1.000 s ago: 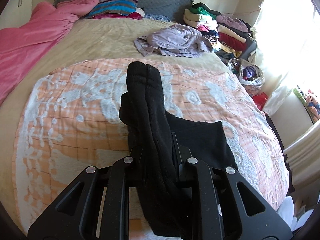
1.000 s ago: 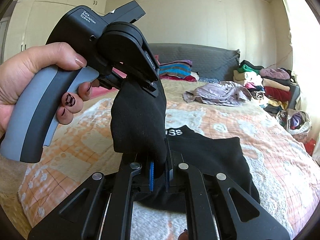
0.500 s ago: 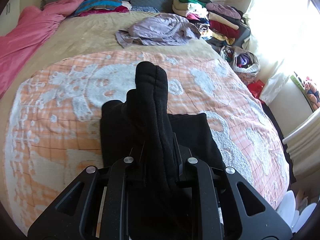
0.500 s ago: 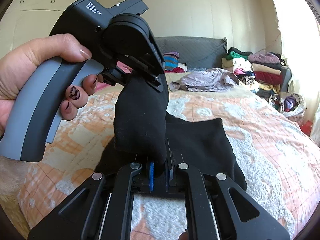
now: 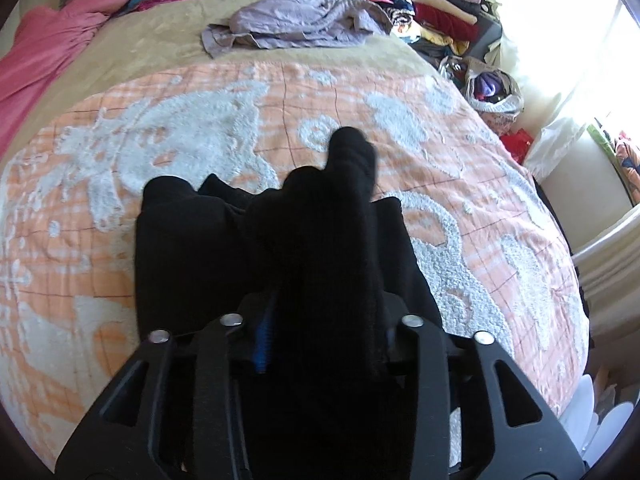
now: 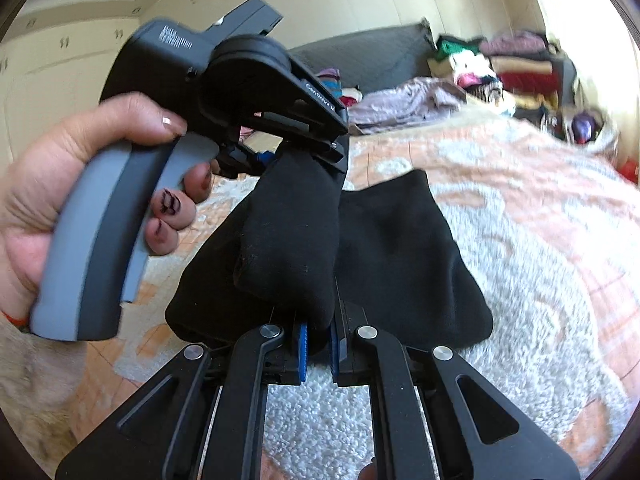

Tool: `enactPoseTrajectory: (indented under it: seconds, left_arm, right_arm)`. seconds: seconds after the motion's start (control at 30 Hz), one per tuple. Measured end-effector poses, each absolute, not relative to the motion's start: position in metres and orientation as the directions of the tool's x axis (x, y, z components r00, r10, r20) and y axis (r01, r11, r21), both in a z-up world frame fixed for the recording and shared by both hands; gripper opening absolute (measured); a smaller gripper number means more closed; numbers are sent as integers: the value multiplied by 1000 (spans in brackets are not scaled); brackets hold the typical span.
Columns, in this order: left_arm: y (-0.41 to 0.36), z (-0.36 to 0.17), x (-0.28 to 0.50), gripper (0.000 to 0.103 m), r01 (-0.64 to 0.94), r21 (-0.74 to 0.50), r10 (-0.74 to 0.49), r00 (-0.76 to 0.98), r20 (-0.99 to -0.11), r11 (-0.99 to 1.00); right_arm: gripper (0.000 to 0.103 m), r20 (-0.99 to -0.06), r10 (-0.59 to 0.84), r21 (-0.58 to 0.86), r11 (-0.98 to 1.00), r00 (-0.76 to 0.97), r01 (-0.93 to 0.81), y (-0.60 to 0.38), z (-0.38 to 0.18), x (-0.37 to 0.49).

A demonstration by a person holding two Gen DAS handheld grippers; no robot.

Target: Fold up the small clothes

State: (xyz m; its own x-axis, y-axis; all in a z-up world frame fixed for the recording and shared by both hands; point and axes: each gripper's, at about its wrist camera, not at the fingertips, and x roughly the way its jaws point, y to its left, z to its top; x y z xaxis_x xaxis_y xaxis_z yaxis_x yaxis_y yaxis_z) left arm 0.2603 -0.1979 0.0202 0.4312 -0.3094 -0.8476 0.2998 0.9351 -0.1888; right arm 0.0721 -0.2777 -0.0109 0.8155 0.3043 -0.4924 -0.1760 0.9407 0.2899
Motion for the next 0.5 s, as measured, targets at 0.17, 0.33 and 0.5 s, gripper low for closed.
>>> enactPoseTrajectory:
  seconds: [0.17, 0.33, 0.5]
  left_arm:
    - [-212, 13, 263, 41, 313, -180, -307, 422, -853, 932]
    - [-207, 14, 265, 79, 361, -366, -484, 328, -811, 858]
    - [-168, 31, 253, 79, 346, -344, -473, 426, -772, 873]
  right_arm:
    - [8, -492, 358, 391, 905, 793, -167, -292, -18, 77]
    - [14, -509, 408, 483, 864, 758, -140, -307, -29, 79]
    - [32, -502, 514, 608, 782, 696, -139, -329, -41, 82]
